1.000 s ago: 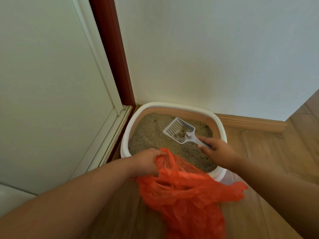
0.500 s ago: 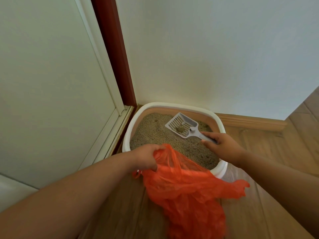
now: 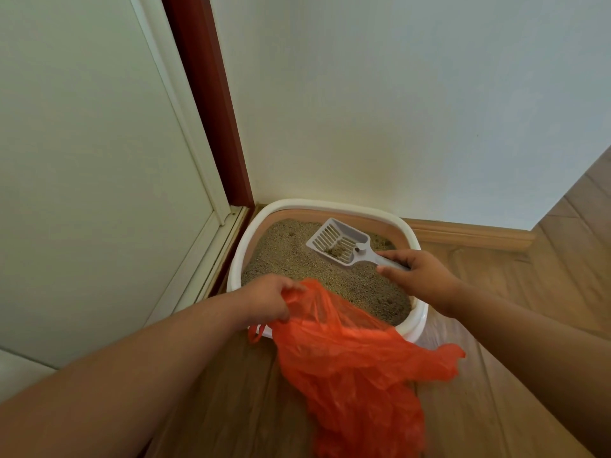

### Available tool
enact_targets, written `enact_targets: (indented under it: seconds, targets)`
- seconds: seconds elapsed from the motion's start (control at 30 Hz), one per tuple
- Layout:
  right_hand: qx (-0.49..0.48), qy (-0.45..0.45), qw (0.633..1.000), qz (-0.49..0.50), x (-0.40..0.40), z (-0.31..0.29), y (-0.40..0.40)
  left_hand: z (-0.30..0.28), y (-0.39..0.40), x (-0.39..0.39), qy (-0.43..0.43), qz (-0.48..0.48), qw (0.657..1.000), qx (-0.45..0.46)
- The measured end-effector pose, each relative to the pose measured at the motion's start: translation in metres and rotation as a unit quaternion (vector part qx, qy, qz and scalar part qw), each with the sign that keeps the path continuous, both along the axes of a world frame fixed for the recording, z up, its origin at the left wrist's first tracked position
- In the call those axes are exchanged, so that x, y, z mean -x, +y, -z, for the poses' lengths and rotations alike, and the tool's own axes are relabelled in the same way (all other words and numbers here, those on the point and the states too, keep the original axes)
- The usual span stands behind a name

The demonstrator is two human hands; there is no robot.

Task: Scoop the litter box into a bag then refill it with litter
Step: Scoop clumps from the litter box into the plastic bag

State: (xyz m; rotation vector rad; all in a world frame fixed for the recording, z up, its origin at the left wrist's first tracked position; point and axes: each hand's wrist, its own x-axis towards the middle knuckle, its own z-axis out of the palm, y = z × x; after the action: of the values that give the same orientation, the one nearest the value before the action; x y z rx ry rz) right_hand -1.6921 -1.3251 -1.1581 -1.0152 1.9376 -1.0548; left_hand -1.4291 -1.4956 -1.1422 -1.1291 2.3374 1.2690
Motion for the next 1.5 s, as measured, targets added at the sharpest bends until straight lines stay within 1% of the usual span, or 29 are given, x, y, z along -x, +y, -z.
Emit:
enact_targets:
  seconds: [0.13, 0.33, 0.4, 0.5, 0.6, 0.73, 0.87, 1.03, 1.1, 1.23, 1.3, 1.43, 1.5]
  targets:
    - [0.0, -0.019, 0.999, -0.027, 0.005, -0.017, 0.002, -0.003, 0.001, -0.001, -0.006, -0.003, 1.0, -0.018]
    - [0.005, 0.005, 0.998, -0.054, 0.015, -0.036, 0.0, -0.014, 0.004, -0.003, -0.017, -0.005, 0.997, -0.082]
    - [-0.001, 0.03, 0.996, -0.083, 0.017, -0.045, 0.0, -0.014, 0.002, -0.005, -0.014, -0.005, 0.995, -0.101]
    - [-0.036, 0.076, 0.983, -0.165, 0.017, -0.06, 0.0, -0.013, -0.001, -0.009, 0.005, -0.008, 0.991, -0.132]
    - [-0.083, 0.154, 0.953, -0.248, 0.012, -0.07, -0.003, -0.015, -0.002, -0.01, 0.017, -0.016, 0.985, -0.168]
    - [-0.137, 0.283, 0.889, -0.333, -0.001, -0.071, -0.011, -0.016, 0.0, -0.01, 0.029, -0.026, 0.98, -0.196]
    - [-0.161, 0.341, 0.843, -0.383, -0.022, -0.078, -0.019, -0.017, 0.004, -0.007, 0.042, -0.019, 0.981, -0.19]
    - [-0.179, 0.433, 0.762, -0.446, -0.045, -0.091, -0.028, -0.017, 0.006, -0.004, 0.043, -0.011, 0.982, -0.184]
    - [-0.169, 0.47, 0.739, -0.452, -0.052, -0.097, -0.031, -0.018, 0.007, -0.004, 0.044, -0.008, 0.983, -0.18]
    - [-0.146, 0.518, 0.708, -0.457, -0.061, -0.105, -0.034, -0.017, 0.007, -0.004, 0.045, -0.007, 0.983, -0.179]
    - [-0.129, 0.535, 0.701, -0.454, -0.063, -0.105, -0.035, -0.016, 0.006, -0.005, 0.043, -0.005, 0.984, -0.175]
    - [-0.124, 0.535, 0.701, -0.455, -0.067, -0.104, -0.036, -0.017, 0.006, -0.006, 0.044, -0.008, 0.982, -0.183]
    - [-0.129, 0.532, 0.708, -0.447, -0.069, -0.105, -0.035, -0.017, 0.005, -0.006, 0.043, -0.006, 0.982, -0.185]
